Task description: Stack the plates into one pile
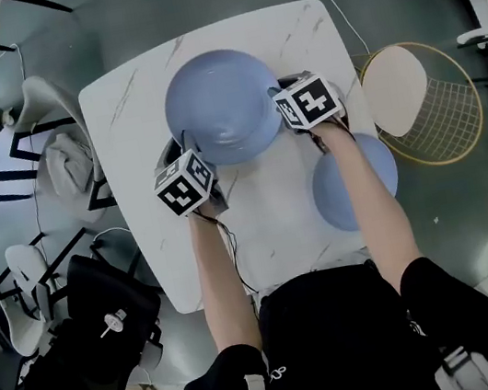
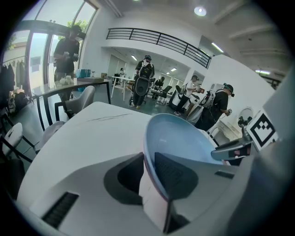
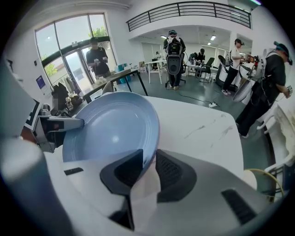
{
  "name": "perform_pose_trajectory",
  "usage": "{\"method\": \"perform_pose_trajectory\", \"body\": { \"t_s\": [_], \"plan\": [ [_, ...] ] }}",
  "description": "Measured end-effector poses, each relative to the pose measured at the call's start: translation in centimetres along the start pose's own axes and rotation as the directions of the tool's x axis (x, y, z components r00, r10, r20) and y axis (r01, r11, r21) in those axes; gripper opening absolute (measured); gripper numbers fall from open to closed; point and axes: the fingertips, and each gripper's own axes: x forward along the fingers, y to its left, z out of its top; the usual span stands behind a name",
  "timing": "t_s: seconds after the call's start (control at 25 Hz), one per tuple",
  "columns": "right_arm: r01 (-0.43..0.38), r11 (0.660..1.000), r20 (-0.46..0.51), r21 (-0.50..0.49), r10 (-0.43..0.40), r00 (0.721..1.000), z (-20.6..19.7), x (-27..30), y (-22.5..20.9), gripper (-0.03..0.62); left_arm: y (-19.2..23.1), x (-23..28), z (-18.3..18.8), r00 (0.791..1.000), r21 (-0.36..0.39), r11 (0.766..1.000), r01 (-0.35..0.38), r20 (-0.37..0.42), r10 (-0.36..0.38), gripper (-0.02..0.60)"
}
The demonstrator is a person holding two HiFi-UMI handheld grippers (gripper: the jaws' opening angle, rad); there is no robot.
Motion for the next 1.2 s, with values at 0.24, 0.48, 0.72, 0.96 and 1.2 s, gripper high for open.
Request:
{"method": "perform_pose_trajectory", "body": {
  "t_s": [0.24, 0.48, 0.72, 0.96, 1.2],
  "plan": [
    [-0.015, 0.999, 0.071, 0.03, 0.013, 0.997, -0.8, -3.3, 2.8, 0.094, 0.4, -4.4, 0.1, 0.999, 0.012, 1.0, 0.003, 0.042, -0.004, 0.087],
    [0.017, 0.997, 0.109, 0.074, -0.025, 0.994, -3.6, -6.3, 5.3, 0.091, 0.7, -7.9, -1.3, 0.999, 0.064, 0.997, 0.04, 0.034, -0.042, 0.087],
    [0.044, 0.985, 0.151, 0.167, -0.07, 0.986, -7.9, -9.7, 6.6, 0.086, -0.7, -10.8, -3.5, 0.995, 0.13, 0.986, 0.101, 0.012, -0.103, 0.087],
    [0.079, 0.954, 0.176, 0.288, -0.133, 0.975, -13.3, -13.0, 6.3, 0.086, -4.0, -12.2, -5.6, 0.982, 0.224, 0.956, 0.189, -0.033, -0.187, 0.087],
    [0.138, 0.902, 0.185, 0.408, -0.23, 0.955, -19.3, -16.8, 3.7, 0.086, -9.8, -12.1, -8.3, 0.953, 0.313, 0.901, 0.301, -0.097, -0.285, 0.087]
  ]
}}
